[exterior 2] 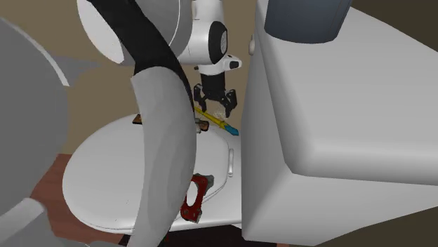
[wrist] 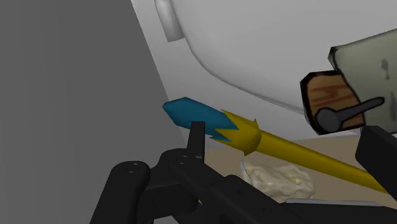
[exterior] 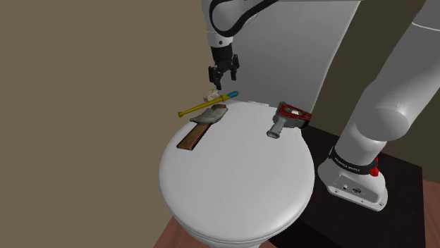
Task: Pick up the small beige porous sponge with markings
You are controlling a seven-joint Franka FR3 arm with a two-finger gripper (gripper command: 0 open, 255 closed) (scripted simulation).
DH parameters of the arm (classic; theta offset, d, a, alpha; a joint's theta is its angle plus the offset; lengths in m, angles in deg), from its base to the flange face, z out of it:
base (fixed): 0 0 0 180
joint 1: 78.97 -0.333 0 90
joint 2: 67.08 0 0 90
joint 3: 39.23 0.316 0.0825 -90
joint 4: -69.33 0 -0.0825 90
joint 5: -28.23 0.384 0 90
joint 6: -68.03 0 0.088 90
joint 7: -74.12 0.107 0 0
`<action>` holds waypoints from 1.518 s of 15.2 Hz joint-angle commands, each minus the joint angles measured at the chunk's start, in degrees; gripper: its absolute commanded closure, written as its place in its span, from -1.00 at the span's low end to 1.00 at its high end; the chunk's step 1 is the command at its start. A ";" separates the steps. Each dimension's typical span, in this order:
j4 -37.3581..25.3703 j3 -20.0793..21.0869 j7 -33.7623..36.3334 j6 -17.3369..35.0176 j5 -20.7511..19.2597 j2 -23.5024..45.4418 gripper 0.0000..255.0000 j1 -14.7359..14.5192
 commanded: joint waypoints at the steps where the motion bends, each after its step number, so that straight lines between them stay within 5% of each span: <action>1: -3.62 0.33 0.94 1.57 -1.05 4.47 -1.00 -0.13; 5: -10.77 0.57 2.49 3.47 -3.08 12.28 -1.00 -0.62; 14: -7.74 0.41 3.34 8.76 -3.87 14.62 -1.00 -0.70; 15: -7.76 0.39 3.31 8.77 -3.88 14.65 1.00 -0.68; 23: -7.82 0.39 3.31 8.76 -3.89 14.70 1.00 -0.69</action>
